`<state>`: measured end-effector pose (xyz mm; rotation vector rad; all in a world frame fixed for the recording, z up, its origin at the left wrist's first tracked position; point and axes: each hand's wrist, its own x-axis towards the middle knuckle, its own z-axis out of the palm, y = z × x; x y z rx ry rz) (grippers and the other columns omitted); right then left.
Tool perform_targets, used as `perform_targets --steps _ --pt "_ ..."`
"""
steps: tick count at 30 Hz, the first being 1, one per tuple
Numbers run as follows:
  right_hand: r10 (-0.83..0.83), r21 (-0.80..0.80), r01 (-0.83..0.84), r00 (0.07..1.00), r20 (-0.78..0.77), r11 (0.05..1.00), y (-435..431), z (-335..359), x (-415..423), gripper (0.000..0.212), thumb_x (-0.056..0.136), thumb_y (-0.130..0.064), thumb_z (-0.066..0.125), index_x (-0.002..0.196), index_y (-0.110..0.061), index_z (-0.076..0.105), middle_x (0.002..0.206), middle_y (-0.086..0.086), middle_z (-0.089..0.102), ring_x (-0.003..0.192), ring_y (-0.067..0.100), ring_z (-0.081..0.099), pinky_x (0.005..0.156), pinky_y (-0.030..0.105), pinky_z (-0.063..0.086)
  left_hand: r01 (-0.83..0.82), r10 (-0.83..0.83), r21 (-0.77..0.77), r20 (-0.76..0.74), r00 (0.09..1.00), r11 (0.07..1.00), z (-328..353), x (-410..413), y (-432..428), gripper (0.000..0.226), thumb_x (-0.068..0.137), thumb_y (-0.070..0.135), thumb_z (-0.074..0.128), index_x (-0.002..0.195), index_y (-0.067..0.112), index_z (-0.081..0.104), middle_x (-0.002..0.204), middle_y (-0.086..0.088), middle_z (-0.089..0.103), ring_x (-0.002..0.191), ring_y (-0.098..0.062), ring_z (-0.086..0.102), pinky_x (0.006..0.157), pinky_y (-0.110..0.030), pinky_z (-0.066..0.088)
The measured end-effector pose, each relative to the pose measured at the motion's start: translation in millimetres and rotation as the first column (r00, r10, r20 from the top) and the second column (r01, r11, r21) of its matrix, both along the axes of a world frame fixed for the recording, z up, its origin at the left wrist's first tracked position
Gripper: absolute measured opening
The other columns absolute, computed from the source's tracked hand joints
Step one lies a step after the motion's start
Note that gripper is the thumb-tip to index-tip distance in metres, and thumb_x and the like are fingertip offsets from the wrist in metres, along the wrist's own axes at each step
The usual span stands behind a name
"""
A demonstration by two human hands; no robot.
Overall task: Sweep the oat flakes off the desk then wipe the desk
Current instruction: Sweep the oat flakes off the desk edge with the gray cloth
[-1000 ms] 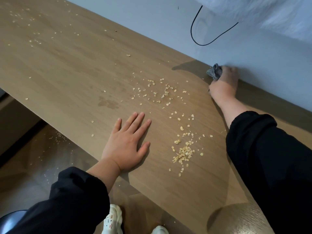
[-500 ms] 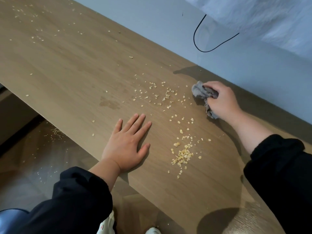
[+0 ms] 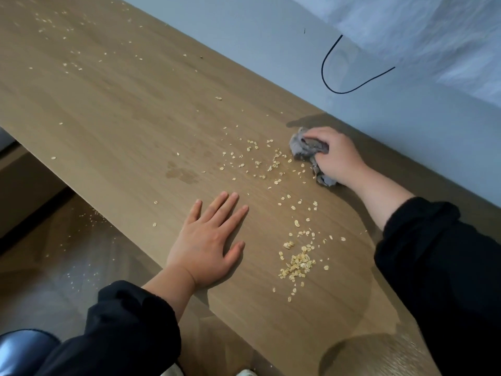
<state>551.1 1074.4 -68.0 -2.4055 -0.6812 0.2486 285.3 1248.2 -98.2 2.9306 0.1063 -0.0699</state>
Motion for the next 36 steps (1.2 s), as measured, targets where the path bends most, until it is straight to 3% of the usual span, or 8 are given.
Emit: perform_targets --steps 5,11,13,18,22,26,30,36 --pt "-0.292 0.116 0.298 0.954 -0.061 0.948 -35 21 26 0.044 0.081 -0.007 0.052 0.116 -0.028 0.068 0.109 0.004 0.069 0.099 0.024 0.065 0.088 0.037 0.052 -0.002 0.002 -0.006 -0.004 1.000 1.000 0 0 -1 0.066 0.091 0.054 0.028 0.152 0.031 0.025 0.160 0.005 0.014 0.148 -0.013 0.005 0.118 -0.046 0.005" --pt "-0.322 -0.013 0.322 0.942 -0.098 0.947 -36 12 22 0.053 0.089 0.009 0.043 0.132 -0.017 0.058 0.128 0.006 0.058 0.091 0.019 0.064 0.073 0.016 0.048 -0.010 0.010 -0.016 -0.002 1.000 1.000 2 1 -1 0.066 0.090 0.053 0.028 0.151 0.030 0.026 0.160 0.006 0.016 0.148 -0.013 0.008 0.118 -0.048 0.010" --pt "-0.227 0.006 0.228 0.971 -0.072 0.974 -26 8 -4 0.058 0.085 0.012 0.043 0.132 -0.017 0.058 0.133 -0.001 0.052 0.103 0.015 0.058 0.084 0.007 0.045 -0.010 0.010 -0.017 -0.010 1.000 1.000 2 0 -1 0.065 0.090 0.053 0.028 0.151 0.031 0.025 0.160 0.006 0.016 0.148 -0.013 0.008 0.118 -0.049 0.011" --pt "0.055 -0.029 -0.059 0.992 -0.110 0.998 -29 17 -46 0.059 0.082 0.016 0.045 0.130 -0.017 0.060 0.140 -0.002 0.051 0.129 0.013 0.041 0.114 0.028 0.025 -0.015 0.014 -0.011 -0.025 1.000 1.000 4 1 -2 0.067 0.089 0.055 0.022 0.152 0.033 0.018 0.160 0.007 0.011 0.148 -0.012 0.003 0.119 -0.047 0.006" --pt "-0.299 0.040 0.304 0.948 -0.106 0.952 -84 41 -36 0.049 0.086 0.007 0.050 0.129 -0.013 0.060 0.119 0.002 0.060 0.110 0.012 0.052 0.090 0.014 0.033 -0.014 0.013 -0.013 -0.022 1.000 1.000 4 1 -1 0.067 0.089 0.055 0.021 0.152 0.033 0.018 0.161 0.007 0.011 0.148 -0.012 0.003 0.119 -0.047 0.007" --pt "-0.496 -0.197 0.487 0.868 0.006 0.851 -155 22 -44 0.031 0.088 -0.003 0.049 0.117 -0.009 0.059 0.099 0.012 0.065 0.088 0.032 0.062 0.073 0.026 0.045 -0.010 0.010 -0.010 -0.022 1.000 1.000 4 0 -1 0.067 0.089 0.056 0.020 0.152 0.033 0.020 0.161 0.007 0.011 0.148 -0.012 0.003 0.119 -0.047 0.007" --pt "-0.392 -0.237 0.446 0.887 0.242 0.863 -136 -8 -86 0.049 0.083 -0.001 0.047 0.132 -0.007 0.051 0.133 0.014 0.054 0.118 0.038 0.045 0.103 0.046 0.040 -0.017 0.017 -0.014 -0.021 1.000 1.000 3 0 -1 0.069 0.088 0.056 0.019 0.153 0.033 0.019 0.161 0.008 0.009 0.148 -0.009 0.000 0.119 -0.045 0.005" --pt "-0.297 0.057 0.294 0.954 0.042 0.954 -85 -9 -140 0.060 0.084 0.008 0.047 0.142 -0.010 0.047 0.141 0.004 0.047 0.129 0.021 0.036 0.114 0.035 0.027 -0.018 0.018 0.002 -0.023 1.000 1.000 2 1 0 0.070 0.088 0.057 0.015 0.153 0.033 0.017 0.161 0.008 0.006 0.148 -0.008 -0.003 0.120 -0.046 0.006"
